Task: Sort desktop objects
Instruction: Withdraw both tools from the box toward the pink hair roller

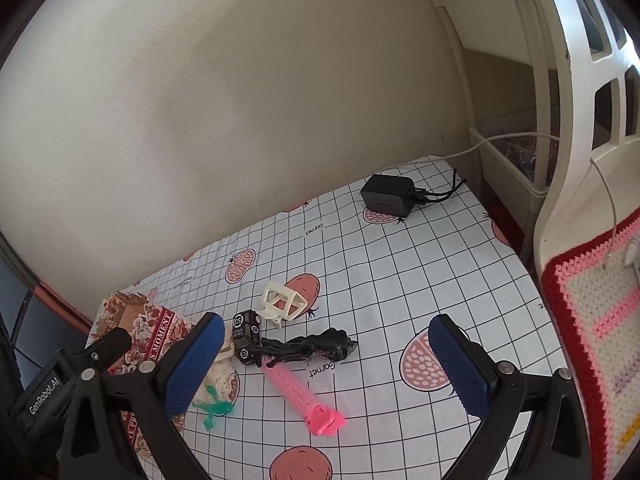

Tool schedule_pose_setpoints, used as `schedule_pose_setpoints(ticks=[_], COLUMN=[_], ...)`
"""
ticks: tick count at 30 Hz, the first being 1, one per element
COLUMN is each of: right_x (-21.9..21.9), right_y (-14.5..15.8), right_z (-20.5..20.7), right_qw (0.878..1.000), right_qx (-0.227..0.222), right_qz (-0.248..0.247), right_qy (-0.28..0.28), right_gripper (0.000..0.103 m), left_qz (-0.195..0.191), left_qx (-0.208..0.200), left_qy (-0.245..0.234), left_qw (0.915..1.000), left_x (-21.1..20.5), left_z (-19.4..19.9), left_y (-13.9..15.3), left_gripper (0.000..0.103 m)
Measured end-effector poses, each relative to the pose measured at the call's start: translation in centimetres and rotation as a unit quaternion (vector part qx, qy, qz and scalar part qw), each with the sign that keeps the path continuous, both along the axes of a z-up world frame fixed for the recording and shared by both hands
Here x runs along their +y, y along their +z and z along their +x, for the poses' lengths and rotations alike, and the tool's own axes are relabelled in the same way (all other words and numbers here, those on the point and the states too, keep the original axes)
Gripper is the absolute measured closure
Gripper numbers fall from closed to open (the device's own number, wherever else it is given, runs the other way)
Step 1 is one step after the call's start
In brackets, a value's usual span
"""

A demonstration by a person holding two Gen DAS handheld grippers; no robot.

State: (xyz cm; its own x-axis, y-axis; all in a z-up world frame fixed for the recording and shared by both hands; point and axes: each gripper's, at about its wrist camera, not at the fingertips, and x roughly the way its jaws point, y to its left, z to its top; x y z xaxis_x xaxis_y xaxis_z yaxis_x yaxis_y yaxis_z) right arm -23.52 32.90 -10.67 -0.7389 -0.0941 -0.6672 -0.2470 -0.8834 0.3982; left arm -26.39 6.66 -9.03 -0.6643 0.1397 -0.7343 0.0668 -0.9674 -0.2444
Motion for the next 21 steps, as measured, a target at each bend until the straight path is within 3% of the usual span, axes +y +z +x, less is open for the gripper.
schedule_pose_setpoints(ticks=[5, 12, 21], right_x=[0.2, -1.2, -3.3], right_y=[-1.3, -3.6, -6.4], right_z=[-0.4, -1.5, -2.4], right_qw=[1.0, 0.995, 0.986], right_qx=[-0.013, -0.091, -0.152], right_qz=[-0.006, 0.041, 0.035], right_qy=[0.0, 0.024, 0.058], right_gripper=[0.0, 0.0, 0.0], left_qz=[0.01, 0.038, 0.027], left_qx=[-0.004, -0.039, -0.104], left_qy=[-0.011, -0.011, 0.0], left_qw=[0.9999, 0.9985, 0.9942], left_x=[0.2, -0.6, -1.3], left_z=[-0.3, -0.9, -1.3], left_y=[-1.3, -4.0, -7.5], left_gripper=[0.0, 0.0, 0.0])
